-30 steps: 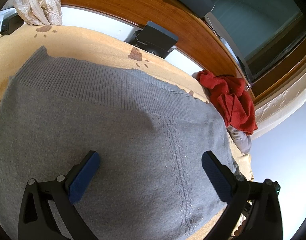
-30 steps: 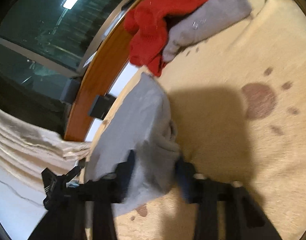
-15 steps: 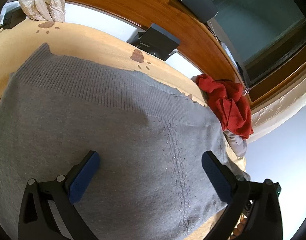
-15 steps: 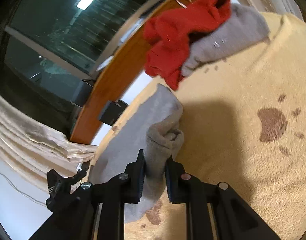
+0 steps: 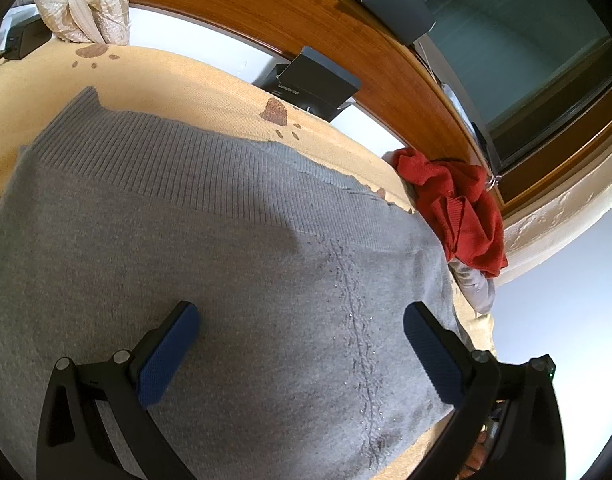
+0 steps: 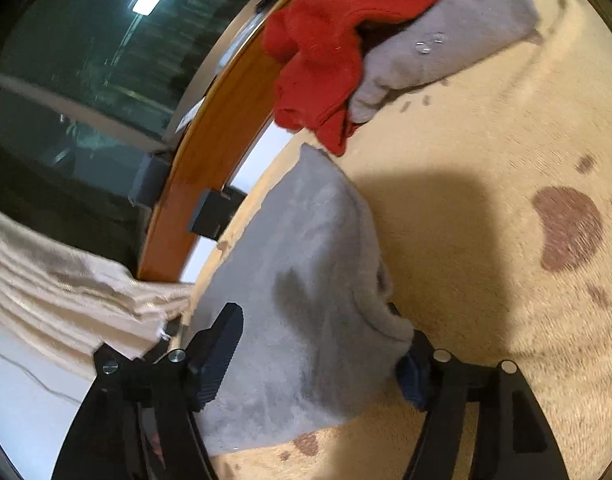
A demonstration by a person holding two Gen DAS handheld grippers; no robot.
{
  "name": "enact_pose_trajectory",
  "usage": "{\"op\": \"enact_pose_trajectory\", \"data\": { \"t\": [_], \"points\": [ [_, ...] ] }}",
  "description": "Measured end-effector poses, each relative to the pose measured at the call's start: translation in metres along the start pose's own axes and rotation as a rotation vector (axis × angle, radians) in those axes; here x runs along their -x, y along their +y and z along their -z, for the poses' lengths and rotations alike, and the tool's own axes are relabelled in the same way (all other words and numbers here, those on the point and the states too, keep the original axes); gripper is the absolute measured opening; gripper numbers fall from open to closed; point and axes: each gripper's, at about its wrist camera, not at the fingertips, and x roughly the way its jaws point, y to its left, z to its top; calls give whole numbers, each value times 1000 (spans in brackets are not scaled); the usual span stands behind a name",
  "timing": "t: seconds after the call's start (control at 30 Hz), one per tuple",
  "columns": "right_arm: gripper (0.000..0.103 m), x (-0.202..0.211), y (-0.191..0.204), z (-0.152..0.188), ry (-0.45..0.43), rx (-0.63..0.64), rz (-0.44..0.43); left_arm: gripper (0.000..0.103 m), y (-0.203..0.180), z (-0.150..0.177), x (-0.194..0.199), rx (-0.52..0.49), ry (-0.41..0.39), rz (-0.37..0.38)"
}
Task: Fold clothes
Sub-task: 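Lift the fleece with the right gripper while the left gripper grasps it too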
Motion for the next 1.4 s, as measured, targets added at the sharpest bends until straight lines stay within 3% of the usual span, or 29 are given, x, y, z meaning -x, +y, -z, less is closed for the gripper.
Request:
{"op": "enact_pose_trajectory", "data": {
  "t": [0.03,0.07,0.1,0.13,0.2,0.3,0.47,0.57,0.7,0.93,1.03,1.2,1.33,1.4],
  "points": [
    [43,-2,0,1,3,8,13,103,0,0,0,1,1,1],
    [29,-4,0,1,6,16,26,103,0,0,0,3,2,3],
    [21,-6,0,2,9,25,40,103,0,0,0,8,5,8],
    [19,-7,0,3,10,31,48,103,0,0,1,15,10,18],
    [19,-6,1,3,2,47,49,103,-2,-2,1,39,31,59],
    [19,1,24,9,-45,203,94,103,-11,-9,-1,68,81,110],
    [19,4,76,30,-143,508,167,103,-73,-35,-12,-57,145,60],
    [19,-1,94,42,-154,626,201,103,-115,-46,-37,-126,251,65],
    [19,-10,103,52,-146,707,216,103,-159,-57,-92,-146,433,33],
    [19,-11,111,60,-155,789,225,103,-223,-49,-172,-309,593,-158],
    [19,-13,113,63,-149,811,221,103,-236,-44,-189,-351,624,-212],
    [19,-17,116,69,-137,836,218,103,-251,-38,-211,-414,668,-308],
    [19,-19,118,72,-129,850,216,103,-266,-30,-224,-536,645,-439],
    [19,-20,119,74,-125,856,215,98,-271,-25,-231,-602,637,-507]
  ]
}}
